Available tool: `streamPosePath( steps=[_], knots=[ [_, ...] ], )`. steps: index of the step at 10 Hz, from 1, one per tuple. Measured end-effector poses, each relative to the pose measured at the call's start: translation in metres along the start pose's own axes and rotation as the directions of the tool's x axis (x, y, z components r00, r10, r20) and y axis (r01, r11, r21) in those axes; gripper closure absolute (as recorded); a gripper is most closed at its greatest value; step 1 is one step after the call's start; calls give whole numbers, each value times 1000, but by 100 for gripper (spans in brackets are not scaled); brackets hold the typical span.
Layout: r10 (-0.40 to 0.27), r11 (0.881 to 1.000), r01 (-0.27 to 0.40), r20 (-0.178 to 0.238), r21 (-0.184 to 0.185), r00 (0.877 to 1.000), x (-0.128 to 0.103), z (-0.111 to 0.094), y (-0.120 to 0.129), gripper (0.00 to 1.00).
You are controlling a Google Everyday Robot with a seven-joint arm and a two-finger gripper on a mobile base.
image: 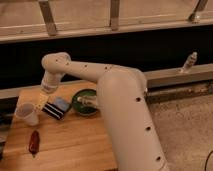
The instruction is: Place the eraser on the white sponge
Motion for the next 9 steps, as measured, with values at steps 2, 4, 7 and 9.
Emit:
streamPosePath(
  steps=[2, 4, 7, 9],
  knots=[
    [1, 1000, -2, -18, -30, 1000, -3, 15, 5, 20],
    [33, 998, -35, -35, -53, 999, 10, 31, -6, 20],
    [71, 994, -76, -72, -75, 995, 25, 50, -14, 20],
    [72, 994, -77, -70, -75, 995, 25, 50, -14, 20]
  ],
)
